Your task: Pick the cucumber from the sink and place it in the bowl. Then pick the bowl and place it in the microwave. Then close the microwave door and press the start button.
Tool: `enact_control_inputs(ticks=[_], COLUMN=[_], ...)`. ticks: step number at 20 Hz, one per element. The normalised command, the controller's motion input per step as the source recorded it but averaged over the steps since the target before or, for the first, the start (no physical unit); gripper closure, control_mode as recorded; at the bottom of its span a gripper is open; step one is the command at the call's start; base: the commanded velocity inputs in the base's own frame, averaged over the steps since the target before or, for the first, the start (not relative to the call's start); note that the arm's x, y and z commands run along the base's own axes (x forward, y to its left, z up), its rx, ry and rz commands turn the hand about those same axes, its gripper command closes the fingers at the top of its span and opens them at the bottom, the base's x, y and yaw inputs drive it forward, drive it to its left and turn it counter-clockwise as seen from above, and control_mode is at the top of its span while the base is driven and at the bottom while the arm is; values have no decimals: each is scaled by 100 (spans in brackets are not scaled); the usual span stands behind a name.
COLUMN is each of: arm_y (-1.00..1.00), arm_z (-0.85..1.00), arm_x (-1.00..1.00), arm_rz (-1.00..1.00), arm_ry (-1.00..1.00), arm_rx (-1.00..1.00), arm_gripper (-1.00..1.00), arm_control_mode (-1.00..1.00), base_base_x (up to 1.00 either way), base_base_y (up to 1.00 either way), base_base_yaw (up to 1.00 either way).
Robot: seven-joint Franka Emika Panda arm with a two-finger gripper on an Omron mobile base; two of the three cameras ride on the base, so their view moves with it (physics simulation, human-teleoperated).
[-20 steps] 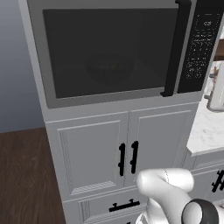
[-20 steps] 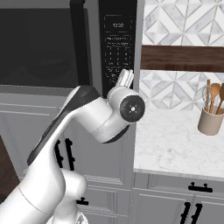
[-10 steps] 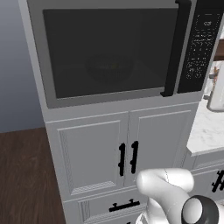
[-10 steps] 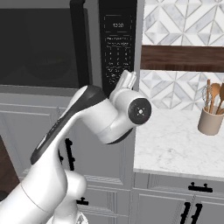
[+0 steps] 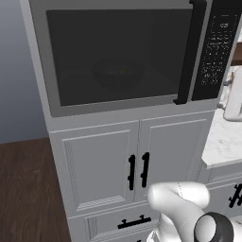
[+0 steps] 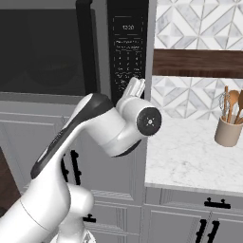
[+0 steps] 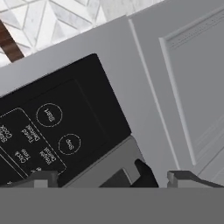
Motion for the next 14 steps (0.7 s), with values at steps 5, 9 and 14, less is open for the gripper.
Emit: enact_control_inputs(ticks=[5,9,14], arm_y=[1,0,0], arm_z=[0,-4,-10], arm_x=[15,18,15], arm_rz=[1,2,3], arm_ry=[0,0,0], arm_rx=[3,3,4], arm_gripper=[-100,-100,-100], arm_control_mode=[-100,-100,-100], base_base_x=[0,0,0], base_base_y=[0,0,0], base_base_yaw=[0,0,0])
